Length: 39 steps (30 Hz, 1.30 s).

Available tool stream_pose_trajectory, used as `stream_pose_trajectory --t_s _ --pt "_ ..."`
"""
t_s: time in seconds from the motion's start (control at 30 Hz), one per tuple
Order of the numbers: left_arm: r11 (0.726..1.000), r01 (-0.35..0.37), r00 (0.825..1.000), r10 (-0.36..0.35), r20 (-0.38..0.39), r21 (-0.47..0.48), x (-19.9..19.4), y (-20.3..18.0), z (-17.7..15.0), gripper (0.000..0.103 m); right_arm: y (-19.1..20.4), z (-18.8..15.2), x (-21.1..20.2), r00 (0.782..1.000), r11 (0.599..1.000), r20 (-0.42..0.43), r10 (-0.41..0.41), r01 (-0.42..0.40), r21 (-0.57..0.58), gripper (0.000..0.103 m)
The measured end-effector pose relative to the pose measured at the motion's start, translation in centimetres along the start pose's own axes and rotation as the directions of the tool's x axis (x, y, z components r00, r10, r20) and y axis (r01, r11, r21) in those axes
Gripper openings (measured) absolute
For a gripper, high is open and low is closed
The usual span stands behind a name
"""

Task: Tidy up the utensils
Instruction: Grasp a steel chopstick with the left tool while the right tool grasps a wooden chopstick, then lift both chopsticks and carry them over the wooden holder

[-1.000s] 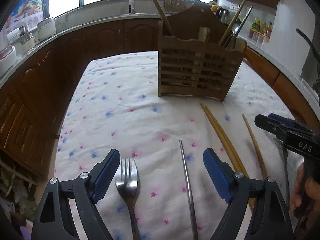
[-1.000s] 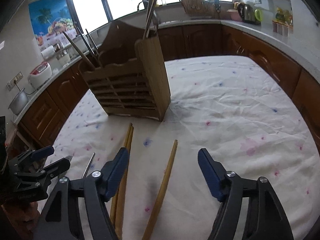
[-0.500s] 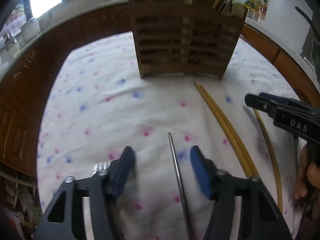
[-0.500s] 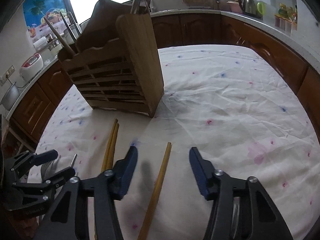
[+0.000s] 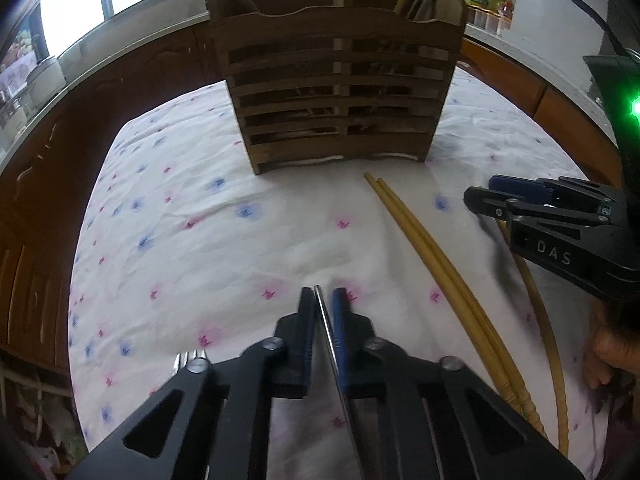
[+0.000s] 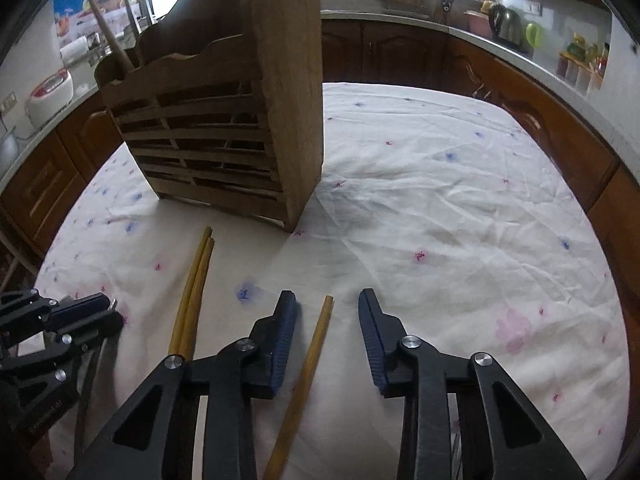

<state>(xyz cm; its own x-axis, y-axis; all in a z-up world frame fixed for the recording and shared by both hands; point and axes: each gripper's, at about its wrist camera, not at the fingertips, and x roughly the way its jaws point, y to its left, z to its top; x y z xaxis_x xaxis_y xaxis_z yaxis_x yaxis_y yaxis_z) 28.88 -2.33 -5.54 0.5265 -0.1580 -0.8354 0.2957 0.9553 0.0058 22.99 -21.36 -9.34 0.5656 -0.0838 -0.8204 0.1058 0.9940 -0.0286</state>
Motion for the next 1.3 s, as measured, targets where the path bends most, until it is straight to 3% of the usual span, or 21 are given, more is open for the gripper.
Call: stream_pose_trajectory --t_s 0.03,0.07,0.2,0.4,0.67,1.0,1.3 --pt "1.0 -0.002 1.0 0.002 0.004 0.0 -0.1 0.0 0.0 0.005 -0.1 0.0 -0.1 1.0 1.0 0.002 0.004 -0.004 0.003 0.024" --pt "1.0 0.0 1.0 0.0 0.005 -0.004 -0.2 0.0 -0.1 0.005 -0.2 0.0 -0.1 1.0 1.0 0.003 0.006 -0.006 0.011 0.012" --pt "0.998 0.038 0.999 -0.038 0.003 -0.049 -0.3 0.9 -0.2 0.002 -1.3 0.0 -0.2 0.998 0.995 0.002 0.067 -0.067 0.076 0.005" --pt "0.991 0.078 0.997 -0.076 0.026 -0.108 -1.5 2.0 -0.5 0.002 -2.3 -0.3 -2.2 0.988 0.979 0.045 0.15 -0.155 0.134 0.004" --pt "0.983 0.114 0.987 -0.096 0.13 -0.141 -6.3 2.9 -0.8 0.002 -2.3 0.3 -6.1 0.971 0.967 0.131 0.199 -0.216 0.134 0.004" --pt "0.974 0.164 0.958 -0.12 0.261 -0.155 -13.1 3.5 -2.3 0.002 -1.8 0.7 -11.7 0.942 0.96 0.248 0.227 -0.259 0.103 0.004" --pt "0.969 0.186 0.929 -0.12 0.35 -0.163 -18.1 4.0 -4.2 0.002 -1.5 0.6 -17.2 0.901 0.958 0.363 0.237 -0.278 0.065 0.004"
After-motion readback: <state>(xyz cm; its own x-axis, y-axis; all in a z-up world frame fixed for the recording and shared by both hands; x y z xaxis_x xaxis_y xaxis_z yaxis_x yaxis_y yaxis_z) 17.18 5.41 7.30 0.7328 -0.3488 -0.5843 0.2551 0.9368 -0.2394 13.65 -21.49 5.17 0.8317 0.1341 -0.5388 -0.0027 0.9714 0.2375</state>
